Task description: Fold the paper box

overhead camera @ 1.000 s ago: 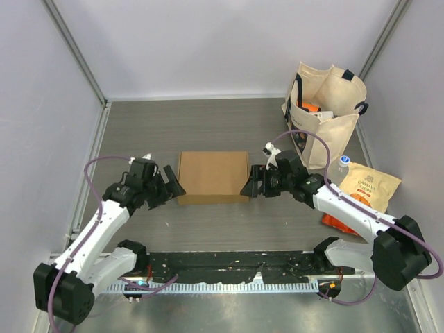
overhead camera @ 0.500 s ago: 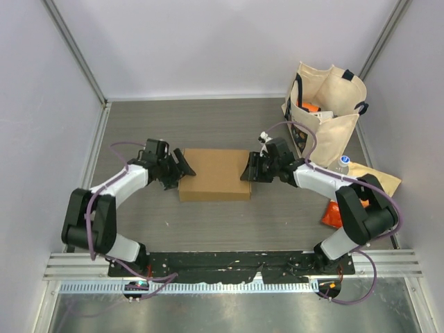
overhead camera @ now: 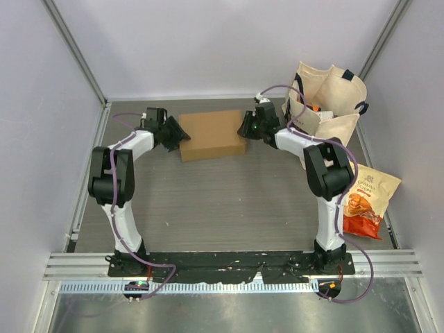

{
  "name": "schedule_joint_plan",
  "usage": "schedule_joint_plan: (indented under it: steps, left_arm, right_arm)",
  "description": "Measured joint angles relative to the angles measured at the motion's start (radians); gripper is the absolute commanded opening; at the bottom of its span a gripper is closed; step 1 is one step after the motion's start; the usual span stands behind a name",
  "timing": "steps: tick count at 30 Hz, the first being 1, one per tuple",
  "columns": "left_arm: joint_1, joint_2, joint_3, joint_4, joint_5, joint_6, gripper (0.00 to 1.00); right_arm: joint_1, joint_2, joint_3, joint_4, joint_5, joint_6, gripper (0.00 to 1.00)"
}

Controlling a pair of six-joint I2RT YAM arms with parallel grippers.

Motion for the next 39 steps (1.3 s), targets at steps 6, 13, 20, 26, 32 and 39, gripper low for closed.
schedule_joint_plan:
  steps: [6, 13, 20, 26, 32, 39]
  left_arm:
    - [0.047, 0.220, 0.278, 0.025, 0.026, -0.005, 0.60]
    - [0.066, 0.341, 0.464, 0.001, 0.055, 0.004, 0.77]
    - [0.076, 0.321, 0.470, -0.083, 0.063, 0.037, 0.91]
    - [0.115, 0.064, 0.359, -0.200, -0.009, 0.114, 0.87]
    - [0.065, -0.436, 0.175, -0.220, -0.092, 0.210, 0.85]
    - [-0.388, -0.817, -0.122, -0.224, -0.159, 0.275, 0.93]
  right_arm:
    - [-0.023, 0.193, 0.256, 0.021, 0.027, -0.014, 0.40]
    - [-0.030, 0.261, 0.352, 0.022, 0.019, -0.013, 0.58]
    - [-0.026, 0.267, 0.462, -0.147, 0.011, -0.058, 0.80]
    - [-0.037, 0.143, 0.515, -0.389, 0.142, -0.140, 0.81]
    - [-0.045, -0.412, 0.016, -0.407, 0.214, -0.117, 0.82]
    - [-0.011, -1.071, -0.467, -0.348, 0.106, -0.077, 0.90]
